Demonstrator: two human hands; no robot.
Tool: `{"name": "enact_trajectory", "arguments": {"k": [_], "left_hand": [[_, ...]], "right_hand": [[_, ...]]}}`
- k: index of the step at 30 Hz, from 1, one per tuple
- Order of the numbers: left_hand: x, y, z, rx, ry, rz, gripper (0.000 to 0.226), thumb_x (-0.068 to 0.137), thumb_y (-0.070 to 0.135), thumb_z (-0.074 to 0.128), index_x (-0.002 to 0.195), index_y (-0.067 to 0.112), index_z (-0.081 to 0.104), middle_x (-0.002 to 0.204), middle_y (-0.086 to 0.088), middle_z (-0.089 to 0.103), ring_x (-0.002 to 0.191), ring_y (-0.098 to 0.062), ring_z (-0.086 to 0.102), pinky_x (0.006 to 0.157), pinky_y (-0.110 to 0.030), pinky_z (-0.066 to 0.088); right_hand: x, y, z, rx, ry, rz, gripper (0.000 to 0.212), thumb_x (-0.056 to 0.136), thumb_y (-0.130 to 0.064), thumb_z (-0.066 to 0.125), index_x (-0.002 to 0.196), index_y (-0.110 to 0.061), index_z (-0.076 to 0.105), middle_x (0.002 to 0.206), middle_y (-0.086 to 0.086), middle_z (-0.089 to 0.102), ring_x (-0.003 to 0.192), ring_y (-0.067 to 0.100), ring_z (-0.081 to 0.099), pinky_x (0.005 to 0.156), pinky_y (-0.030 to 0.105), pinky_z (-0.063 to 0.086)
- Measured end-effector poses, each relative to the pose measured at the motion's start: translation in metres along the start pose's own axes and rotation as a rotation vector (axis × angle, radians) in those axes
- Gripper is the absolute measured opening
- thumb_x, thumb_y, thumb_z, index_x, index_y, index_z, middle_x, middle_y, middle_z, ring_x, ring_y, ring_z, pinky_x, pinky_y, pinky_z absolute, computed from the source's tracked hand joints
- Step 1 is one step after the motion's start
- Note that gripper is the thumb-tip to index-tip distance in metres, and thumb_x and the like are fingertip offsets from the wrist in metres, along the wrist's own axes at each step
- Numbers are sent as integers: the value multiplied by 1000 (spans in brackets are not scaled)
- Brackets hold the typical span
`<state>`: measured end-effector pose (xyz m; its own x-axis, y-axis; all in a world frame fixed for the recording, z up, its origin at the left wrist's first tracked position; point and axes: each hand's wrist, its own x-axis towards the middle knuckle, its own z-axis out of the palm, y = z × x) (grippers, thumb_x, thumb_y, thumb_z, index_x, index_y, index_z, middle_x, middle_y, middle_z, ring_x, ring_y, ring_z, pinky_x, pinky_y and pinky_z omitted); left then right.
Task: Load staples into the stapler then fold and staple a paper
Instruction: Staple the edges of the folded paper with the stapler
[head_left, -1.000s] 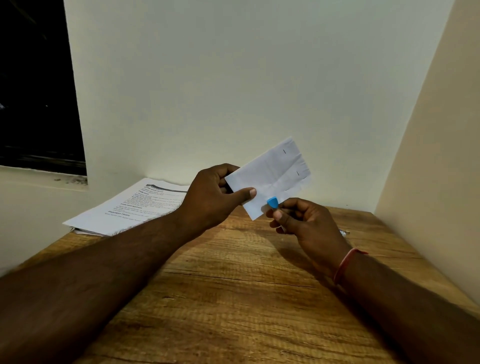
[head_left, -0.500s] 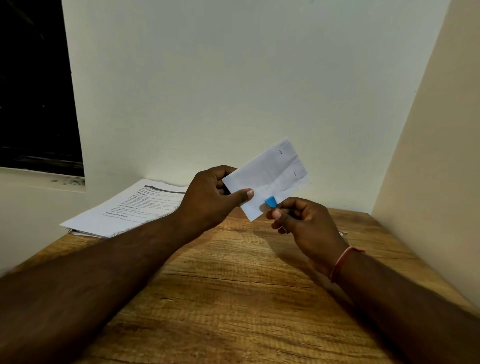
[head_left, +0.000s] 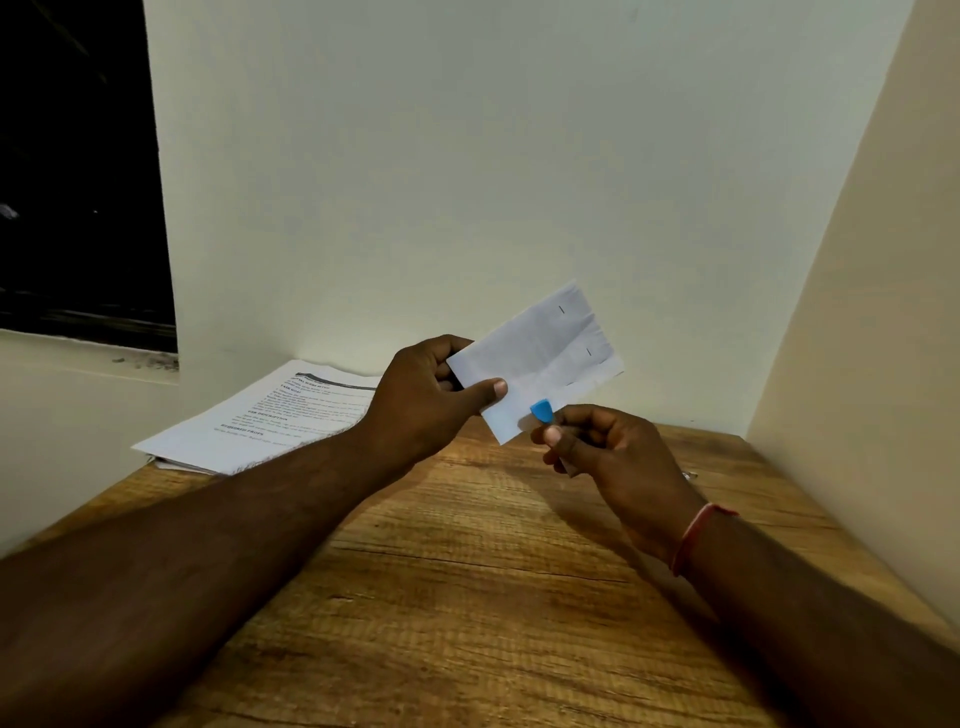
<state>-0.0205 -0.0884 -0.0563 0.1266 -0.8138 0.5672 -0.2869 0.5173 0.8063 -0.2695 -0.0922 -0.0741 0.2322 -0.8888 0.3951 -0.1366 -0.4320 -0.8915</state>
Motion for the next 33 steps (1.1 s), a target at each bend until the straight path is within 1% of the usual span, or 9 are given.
{"name": "enact_trajectory", "arguments": {"k": [4, 8, 11, 15, 18, 21, 26, 30, 33], "left_hand": [[5, -3, -4, -104, 30, -33, 39, 94, 15, 91, 129, 10, 74, 116, -10, 84, 107, -26, 83, 89, -48, 71], [6, -6, -3, -234, -5, -102, 43, 94, 11, 90, 133, 13, 71, 119, -8, 84, 109, -26, 83, 82, -37, 71], [5, -7, 0, -316, -38, -163, 52, 92, 9, 92, 138, 15, 69, 125, -8, 82, 115, -27, 81, 87, -46, 71], [2, -6, 3, -346, -50, -188, 52, 90, 9, 94, 135, 21, 70, 129, -6, 80, 121, -28, 78, 85, -44, 71], [0, -5, 5, -326, -47, -208, 56, 88, 13, 96, 135, 26, 69, 133, -6, 76, 124, -28, 75, 85, -41, 71], [-3, -5, 8, -103, -33, -153, 57, 84, 26, 100, 130, 31, 67, 132, 4, 71, 122, -20, 72, 94, -42, 69], [-8, -4, 9, 303, -97, 113, 38, 79, 51, 99, 102, 36, 72, 132, 17, 65, 123, -2, 62, 95, -19, 49], [-15, 2, 14, 362, -171, 204, 46, 71, 69, 97, 91, 36, 73, 120, 16, 68, 122, -3, 61, 95, -26, 53], [-19, 7, 18, 395, -124, 198, 51, 68, 75, 96, 85, 34, 71, 106, 14, 67, 110, -4, 62, 84, -23, 51]], "right_hand": [[-2, 7, -2, -336, -87, -6, 15, 94, -20, 90, 102, -31, 83, 100, -11, 85, 91, 4, 79, 83, 25, 65], [-6, 5, 1, -659, -209, 18, 17, 92, -33, 91, 103, -42, 83, 104, -21, 79, 101, -1, 69, 84, 22, 52], [-7, 0, 2, -734, -236, 39, 17, 92, -42, 89, 107, -44, 80, 112, -22, 73, 103, -2, 65, 79, 16, 47], [-12, -2, 7, -345, -177, 95, 30, 90, -46, 90, 117, -40, 81, 114, -16, 78, 96, -9, 74, 72, 12, 57], [-7, -9, 10, -86, -59, 54, 35, 95, -49, 80, 125, -30, 81, 115, -7, 85, 105, 9, 80, 91, 34, 65], [-3, -11, 13, 159, 49, 61, 24, 105, -31, 75, 124, -19, 81, 102, 11, 86, 88, 24, 82, 81, 39, 67], [-1, -6, 11, 35, 116, 24, 15, 110, -24, 70, 114, -28, 83, 89, 11, 86, 71, 28, 81, 74, 39, 69], [-6, -9, 15, -66, 105, -54, 22, 110, -27, 70, 97, -34, 86, 87, 2, 85, 75, 25, 84, 78, 42, 72], [-8, -7, 17, -31, 65, -77, 33, 112, -40, 64, 90, -23, 84, 87, 5, 84, 84, 26, 86, 86, 46, 71]]}}
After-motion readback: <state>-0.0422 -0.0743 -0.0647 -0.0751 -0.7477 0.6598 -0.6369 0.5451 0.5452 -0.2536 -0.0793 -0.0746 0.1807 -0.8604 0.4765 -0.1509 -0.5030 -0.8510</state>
